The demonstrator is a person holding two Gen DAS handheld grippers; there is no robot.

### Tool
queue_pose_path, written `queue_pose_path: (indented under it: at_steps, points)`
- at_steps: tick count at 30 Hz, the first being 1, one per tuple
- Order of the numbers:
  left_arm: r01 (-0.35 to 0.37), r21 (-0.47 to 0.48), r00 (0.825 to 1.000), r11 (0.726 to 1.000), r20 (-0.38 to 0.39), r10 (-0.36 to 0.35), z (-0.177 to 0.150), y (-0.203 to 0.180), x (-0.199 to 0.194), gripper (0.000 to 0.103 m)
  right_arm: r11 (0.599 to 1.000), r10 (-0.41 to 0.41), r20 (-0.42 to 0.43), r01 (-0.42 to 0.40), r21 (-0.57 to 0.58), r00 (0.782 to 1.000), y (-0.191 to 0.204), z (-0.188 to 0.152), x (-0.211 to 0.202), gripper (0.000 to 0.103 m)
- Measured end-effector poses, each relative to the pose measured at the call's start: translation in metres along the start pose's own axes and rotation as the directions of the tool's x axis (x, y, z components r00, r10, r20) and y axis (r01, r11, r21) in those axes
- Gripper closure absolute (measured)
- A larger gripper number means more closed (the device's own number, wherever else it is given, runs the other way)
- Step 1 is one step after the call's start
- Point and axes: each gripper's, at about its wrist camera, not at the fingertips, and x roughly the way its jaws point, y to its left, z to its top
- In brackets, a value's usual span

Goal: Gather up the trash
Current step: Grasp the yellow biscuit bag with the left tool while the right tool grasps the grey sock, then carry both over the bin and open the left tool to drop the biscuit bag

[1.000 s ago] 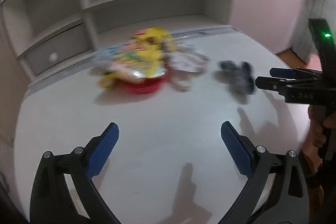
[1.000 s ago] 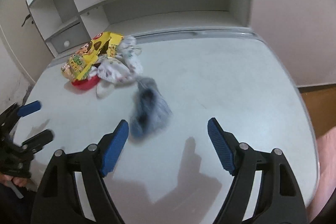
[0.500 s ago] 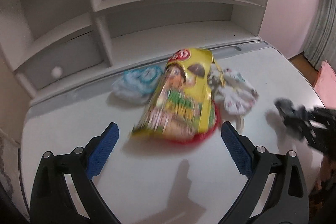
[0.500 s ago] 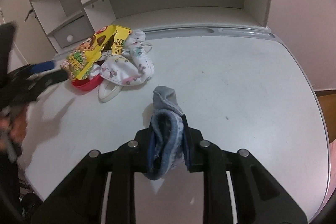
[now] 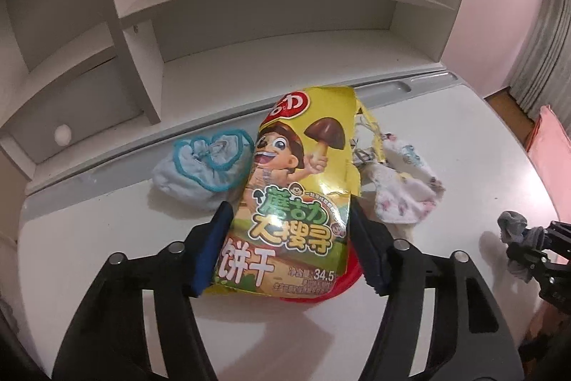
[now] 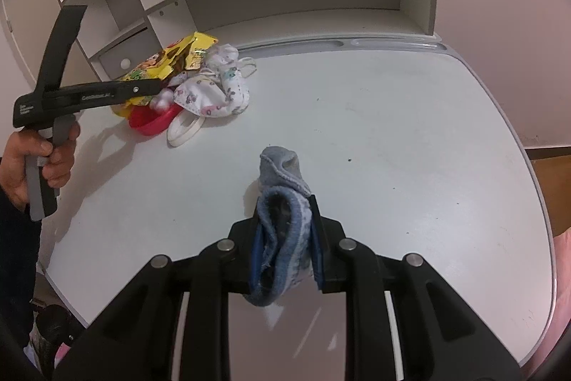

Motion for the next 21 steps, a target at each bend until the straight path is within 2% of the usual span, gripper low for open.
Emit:
queue_pose_path:
  at_steps: [9, 13, 17, 19, 21]
  points:
    - [-0.028, 0.019, 0.992, 0.999, 0.127, 0.026, -0.004, -0.015, -0.073, 0.043, 1.0, 0.005, 0.045, -0.005, 0.004, 0.999, 0.007, -0.001, -0.025, 0.081]
    - [-0.073, 0.017, 0.982, 0.997, 0.178, 0.069, -0.003, -0.019, -0.096, 0.044, 0.999, -0.015, 0.056, 0.012, 0.051, 0.998, -0.006, -0.01, -0.038, 0.081]
    - [-0.036, 0.03, 0.981, 0.999, 0.191, 0.03, -0.007, -0.039, -0.114, 0.044, 0.994, -0.055, 0.08, 0.046, 0.103, 0.995, -0.031, -0.028, -0.067, 0.081]
    - [-0.003, 0.058, 0.98, 0.998, 0.198, -0.009, -0.011, -0.065, -0.121, 0.044, 0.987, -0.087, 0.087, 0.074, 0.145, 0.992, -0.051, -0.04, -0.082, 0.081]
    - [0.053, 0.12, 0.978, 0.991, 0.193, -0.076, -0.018, -0.107, -0.123, 0.044, 0.975, -0.127, 0.091, 0.107, 0.197, 0.988, -0.074, -0.055, -0.097, 0.081]
